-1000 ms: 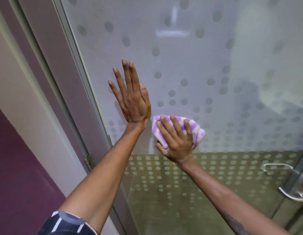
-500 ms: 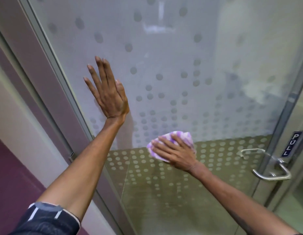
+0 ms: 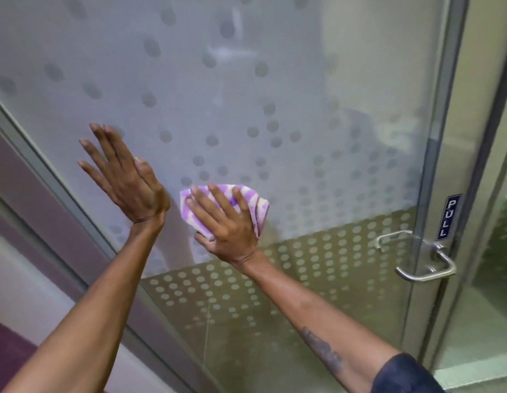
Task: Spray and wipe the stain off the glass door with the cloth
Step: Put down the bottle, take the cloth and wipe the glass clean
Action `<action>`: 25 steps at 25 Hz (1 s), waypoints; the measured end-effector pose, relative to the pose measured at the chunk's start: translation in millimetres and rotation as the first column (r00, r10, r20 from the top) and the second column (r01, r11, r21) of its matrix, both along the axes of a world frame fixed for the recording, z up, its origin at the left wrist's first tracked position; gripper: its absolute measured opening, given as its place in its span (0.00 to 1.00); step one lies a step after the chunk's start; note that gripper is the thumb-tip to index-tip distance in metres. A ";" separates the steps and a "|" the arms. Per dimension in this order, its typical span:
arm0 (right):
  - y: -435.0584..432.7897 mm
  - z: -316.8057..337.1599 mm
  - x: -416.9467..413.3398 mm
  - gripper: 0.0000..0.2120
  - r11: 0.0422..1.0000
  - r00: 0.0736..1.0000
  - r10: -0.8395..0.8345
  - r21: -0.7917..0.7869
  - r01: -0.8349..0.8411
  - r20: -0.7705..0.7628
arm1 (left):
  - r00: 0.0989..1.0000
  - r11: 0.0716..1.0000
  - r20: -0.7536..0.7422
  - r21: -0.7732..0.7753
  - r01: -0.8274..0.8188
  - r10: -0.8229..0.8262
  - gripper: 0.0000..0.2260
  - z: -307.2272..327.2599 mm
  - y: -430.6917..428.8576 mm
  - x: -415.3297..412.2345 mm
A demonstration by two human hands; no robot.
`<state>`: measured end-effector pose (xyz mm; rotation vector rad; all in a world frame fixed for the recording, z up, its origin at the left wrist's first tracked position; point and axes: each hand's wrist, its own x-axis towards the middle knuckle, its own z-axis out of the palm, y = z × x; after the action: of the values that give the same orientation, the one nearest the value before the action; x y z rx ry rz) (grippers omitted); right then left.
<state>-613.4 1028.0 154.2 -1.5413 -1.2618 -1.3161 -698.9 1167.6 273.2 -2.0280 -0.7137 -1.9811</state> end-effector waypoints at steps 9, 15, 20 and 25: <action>-149.9 -65.3 123.4 0.25 0.953 0.952 -0.300 0.028 0.303 -0.065 | 1.000 1.000 0.004 0.022 0.009 -0.009 0.26 -0.4 -14.4 -2.6; -197.4 109.1 181.6 0.30 0.664 0.788 0.019 0.597 0.450 -0.616 | 1.000 1.000 0.005 0.014 0.012 -0.012 0.27 -2.3 -12.5 1.3; -148.8 228.0 142.5 0.29 0.737 0.913 -0.039 0.605 0.301 -0.406 | 1.000 1.000 0.011 0.000 0.013 -0.013 0.27 -0.1 -11.3 2.5; -86.2 207.2 63.2 0.28 0.963 0.983 0.120 0.259 -0.080 -0.140 | 1.000 0.999 -0.003 -0.018 0.029 -0.029 0.27 1.1 -13.4 -0.7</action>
<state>-550.3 941.9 361.4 -1.3540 -1.0194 -1.2159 -699.6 1154.3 274.3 -2.0633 -0.7075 -1.9936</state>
